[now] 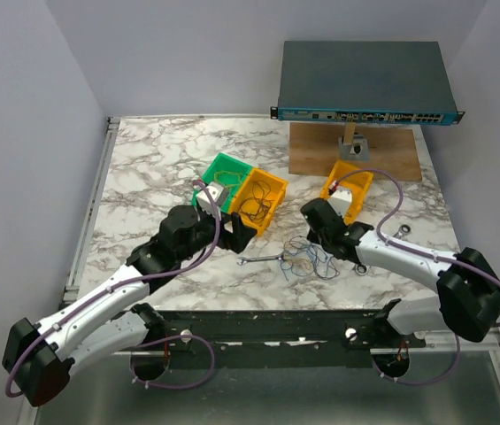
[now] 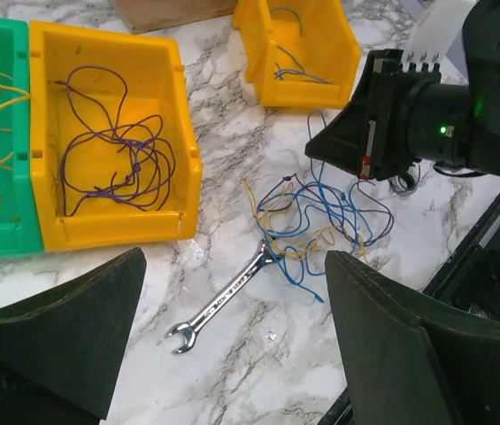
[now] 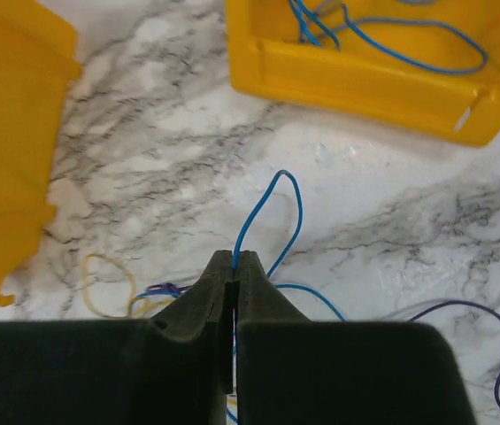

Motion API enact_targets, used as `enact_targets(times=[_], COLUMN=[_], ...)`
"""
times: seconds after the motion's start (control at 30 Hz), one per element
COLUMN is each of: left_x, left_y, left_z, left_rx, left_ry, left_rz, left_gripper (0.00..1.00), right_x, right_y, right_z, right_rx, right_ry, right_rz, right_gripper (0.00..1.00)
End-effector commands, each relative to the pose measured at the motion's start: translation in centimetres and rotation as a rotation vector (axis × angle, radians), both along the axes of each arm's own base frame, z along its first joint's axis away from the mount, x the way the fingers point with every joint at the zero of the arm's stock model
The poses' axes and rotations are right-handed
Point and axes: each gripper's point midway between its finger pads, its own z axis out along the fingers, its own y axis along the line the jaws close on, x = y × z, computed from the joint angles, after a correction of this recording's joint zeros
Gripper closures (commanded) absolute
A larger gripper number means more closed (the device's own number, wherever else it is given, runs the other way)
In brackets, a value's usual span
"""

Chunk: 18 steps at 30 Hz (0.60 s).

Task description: Untangle the cables

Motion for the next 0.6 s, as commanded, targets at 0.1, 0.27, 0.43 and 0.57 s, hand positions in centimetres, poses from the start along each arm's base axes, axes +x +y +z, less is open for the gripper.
enact_targets(times=[0.1,0.27,0.43,0.57], left_x=[-0.9,-1.6,-1.7,-2.5], left_y=[-0.4,-2.0,-4.3,-6.3], left_z=[3.5,5.6,8.1,9.7], left_rx=[-0.096,-0.184,-0.240,-0.327], left_ry=[-0.163,-0.225,-0.215,-0.198], left_rz=[-0.068,-0.155,-0.249,-0.359], left_gripper=[0.16,0.15,0.14,0.06], right_x=[0.4,-3.1,-5.6,-6.0], right_y=[4.5,8.7,10.3,10.5], right_z=[9.2,16.7,22.3,23.8], right_rx=[0.064,0.267,0.392,0.423], right_ry=[-0.139,-0.226,-0.293,-0.309], right_rz=[0.393,0.700,0.850,0.857], right_gripper=[0.99,0.99,0.99,0.99])
